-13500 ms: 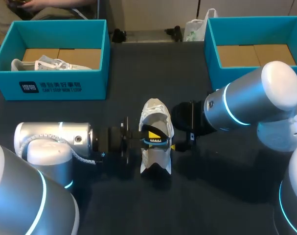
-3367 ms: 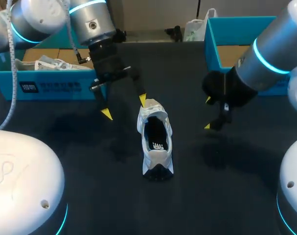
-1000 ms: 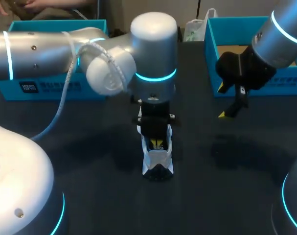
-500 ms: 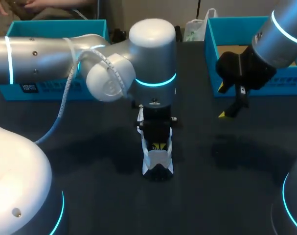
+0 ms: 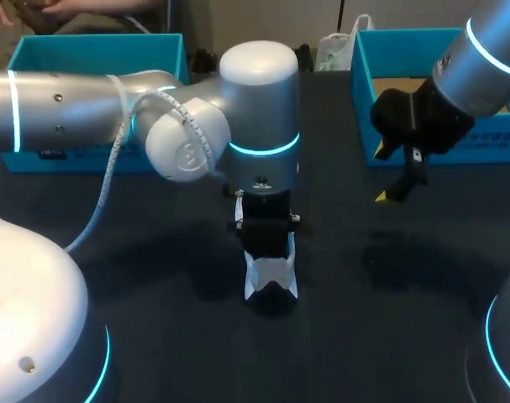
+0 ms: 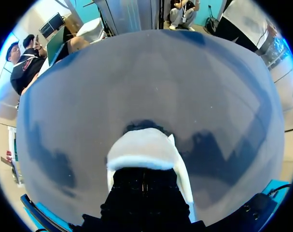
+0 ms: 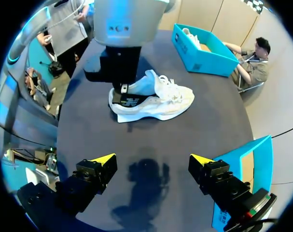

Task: Take the shoe out of the shoebox, open the shoe tongue, remove and reinsert the insole, then place the shoe into the shoebox

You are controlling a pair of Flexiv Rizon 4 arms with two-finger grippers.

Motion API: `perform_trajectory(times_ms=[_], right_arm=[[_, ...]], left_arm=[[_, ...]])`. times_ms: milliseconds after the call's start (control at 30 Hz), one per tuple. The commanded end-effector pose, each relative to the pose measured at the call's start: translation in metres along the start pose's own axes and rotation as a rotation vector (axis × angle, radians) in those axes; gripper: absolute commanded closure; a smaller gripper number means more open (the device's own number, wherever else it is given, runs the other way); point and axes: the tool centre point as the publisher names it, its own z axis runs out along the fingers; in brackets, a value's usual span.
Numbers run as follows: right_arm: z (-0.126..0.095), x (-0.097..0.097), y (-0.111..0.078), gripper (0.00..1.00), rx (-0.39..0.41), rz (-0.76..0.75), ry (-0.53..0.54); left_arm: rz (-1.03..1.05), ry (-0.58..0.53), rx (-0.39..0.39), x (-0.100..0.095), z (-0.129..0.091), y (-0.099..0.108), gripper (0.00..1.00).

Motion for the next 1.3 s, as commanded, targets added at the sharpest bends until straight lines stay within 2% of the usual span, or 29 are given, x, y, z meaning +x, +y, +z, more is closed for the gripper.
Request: perform_trajectory(times_ms=[33, 333, 667, 900, 1100, 1300], right_arm=[[0.001, 0.000, 0.000, 0.00, 0.003, 0.001, -0.001], [0.001, 0.000, 0.000, 0.00, 0.003, 0.001, -0.001], [0.001, 0.000, 0.000, 0.00, 0.003, 0.001, -0.001], [0.001, 0.000, 0.000, 0.00, 0.003, 0.001, -0.001], [0.001, 0.000, 0.000, 0.00, 0.003, 0.001, -0.001], [0.001, 0.000, 0.000, 0.00, 0.003, 0.001, -0.001]], left_arm=[[-0.005, 0.020, -0.001, -0.006, 0.018, 0.009, 1.00], [-0.041, 0.051, -0.043, 0.001, 0.030, 0.020, 1.00], [-0.086, 0.033, -0.070, 0.009, 0.014, 0.036, 1.00], [-0.076, 0.024, -0.136, 0.006, 0.004, 0.043, 1.00], [-0.038, -0.010, -0.265, 0.004, -0.019, 0.039, 1.00], [-0.038, -0.031, -0.455, 0.003, -0.036, 0.044, 1.00]])
